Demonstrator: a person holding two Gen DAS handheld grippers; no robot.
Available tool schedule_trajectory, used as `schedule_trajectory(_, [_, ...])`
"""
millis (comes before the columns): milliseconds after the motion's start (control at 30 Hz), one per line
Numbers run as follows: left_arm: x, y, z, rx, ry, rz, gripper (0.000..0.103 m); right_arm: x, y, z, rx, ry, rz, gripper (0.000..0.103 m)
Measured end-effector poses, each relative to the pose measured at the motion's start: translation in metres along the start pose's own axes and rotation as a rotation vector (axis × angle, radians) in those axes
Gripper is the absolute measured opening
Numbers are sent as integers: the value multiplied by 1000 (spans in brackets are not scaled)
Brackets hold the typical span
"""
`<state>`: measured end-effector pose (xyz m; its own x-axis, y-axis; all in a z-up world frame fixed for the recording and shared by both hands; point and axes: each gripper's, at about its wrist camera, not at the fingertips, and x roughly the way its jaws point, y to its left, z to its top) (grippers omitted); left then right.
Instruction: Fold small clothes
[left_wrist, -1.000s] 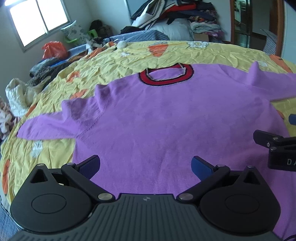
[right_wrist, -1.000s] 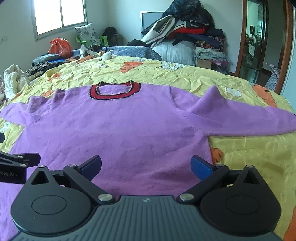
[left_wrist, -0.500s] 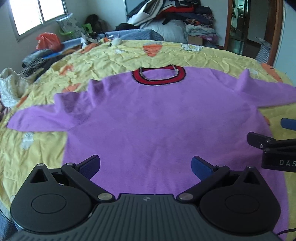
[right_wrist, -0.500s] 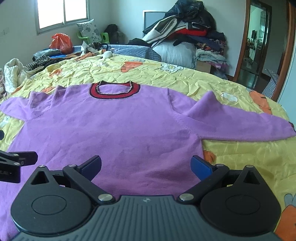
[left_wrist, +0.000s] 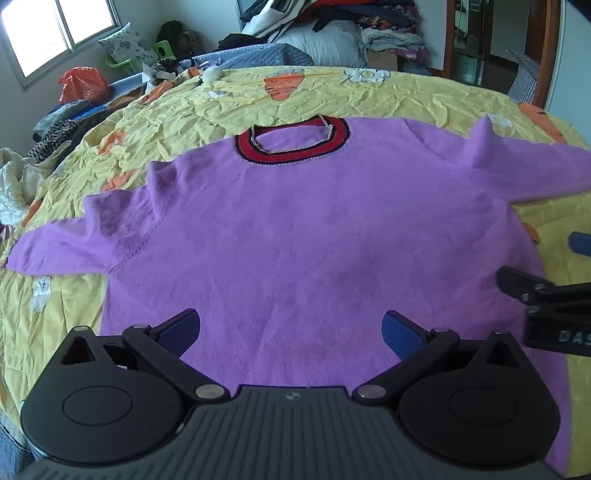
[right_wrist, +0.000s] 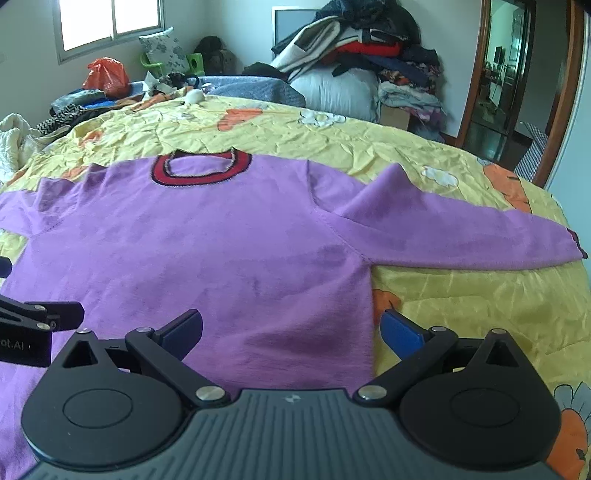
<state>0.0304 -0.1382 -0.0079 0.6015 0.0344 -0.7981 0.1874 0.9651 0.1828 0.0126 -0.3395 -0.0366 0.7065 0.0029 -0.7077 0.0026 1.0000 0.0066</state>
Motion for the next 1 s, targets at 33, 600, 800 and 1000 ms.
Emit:
schedule_trajectory(33, [2, -1, 1, 3, 6, 1, 103, 1, -2, 0, 2, 2, -5, 103])
schedule_trajectory(600, [44, 1, 15, -181, -26, -333, 103, 60, -209, -6, 256, 47, -288, 103])
schedule_trajectory(800, [49, 25, 13, -124, -93, -140, 103, 63, -343, -9, 654, -133, -173, 103])
schedule_trajectory(1000, [81, 68, 7, -203, 16, -82, 103, 83, -416, -10, 959, -246, 16, 103])
